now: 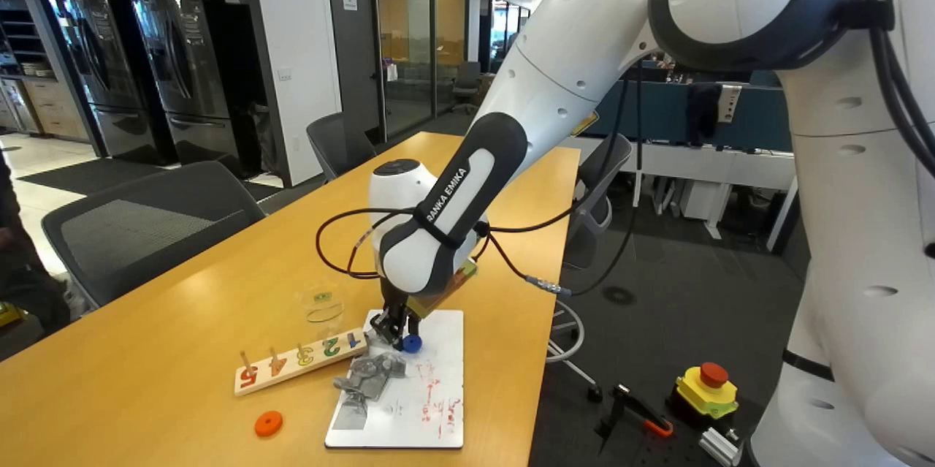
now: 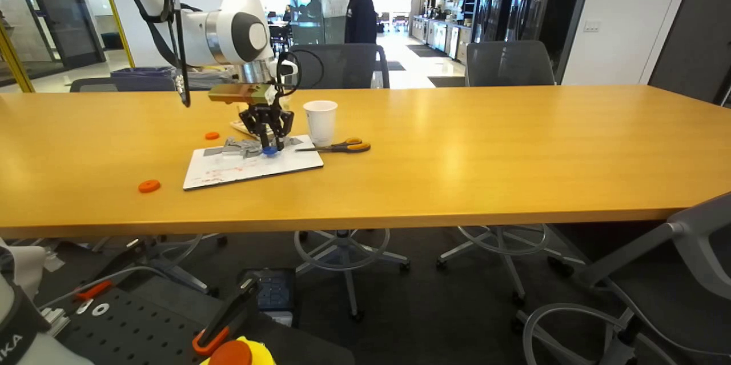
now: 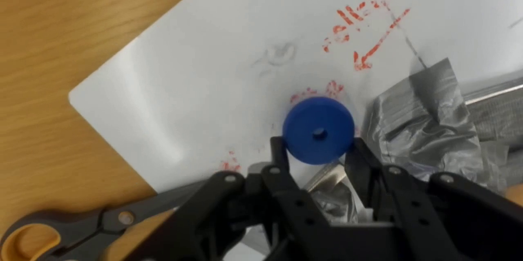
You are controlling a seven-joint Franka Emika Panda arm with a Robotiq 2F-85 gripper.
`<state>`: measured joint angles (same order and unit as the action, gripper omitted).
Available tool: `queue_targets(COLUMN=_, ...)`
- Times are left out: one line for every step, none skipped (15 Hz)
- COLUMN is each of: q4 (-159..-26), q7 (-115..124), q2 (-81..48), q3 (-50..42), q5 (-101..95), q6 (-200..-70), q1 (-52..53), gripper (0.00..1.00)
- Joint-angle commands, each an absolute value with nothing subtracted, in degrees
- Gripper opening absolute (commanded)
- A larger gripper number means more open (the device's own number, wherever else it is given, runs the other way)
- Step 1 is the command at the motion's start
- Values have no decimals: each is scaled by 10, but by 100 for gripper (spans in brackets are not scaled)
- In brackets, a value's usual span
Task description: Put the orange rings inside the white cup, place the blue ring in the clear cup
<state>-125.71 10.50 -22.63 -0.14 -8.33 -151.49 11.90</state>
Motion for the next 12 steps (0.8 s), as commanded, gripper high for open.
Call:
queue_targets(q4=-1242, q7=107, q2=-178, q3=6, q5=-85, q6=-1484, q1=119, gripper=17)
queue_targets(q4=-1235, q7=104, q2=-170, q3=10, q5=-83, q6=-1481, q1=117, gripper=17)
queue_targets(q4=-1228, q7=103, q2=-162, q3=14, q5=-81, q6=-1479, q1=117, gripper=17)
queue_targets(q4=-1220, q7=101, q2=-157, q3=19, q5=-79, q6=-1476, q1=115, gripper=17)
queue_targets(q4=-1212, q7=102, q2=-153, q3=22, q5=-78, q6=-1479, q1=115, gripper=17)
queue_targets(q4=-1203, q7=99, q2=-152, q3=28, q5=-74, q6=-1485, q1=113, gripper=17)
queue_targets(q4=-1195, q7=96, q2=-152, q3=32, q5=-70, q6=-1491, q1=111, gripper=17)
queue_targets(q4=-1184, q7=96, q2=-157, q3=35, q5=-67, q6=-1499, q1=111, gripper=17)
queue_targets(q4=-1175, q7=96, q2=-162, q3=37, q5=-65, q6=-1505, q1=111, gripper=17)
queue_targets(q4=-1163, q7=99, q2=-171, q3=38, q5=-64, q6=-1512, q1=111, gripper=17)
queue_targets(q4=-1151, q7=96, q2=-178, q3=40, q5=-61, q6=-1514, q1=111, gripper=17)
queue_targets(q4=-1140, q7=93, q2=-186, q3=42, q5=-59, q6=-1514, q1=110, gripper=17)
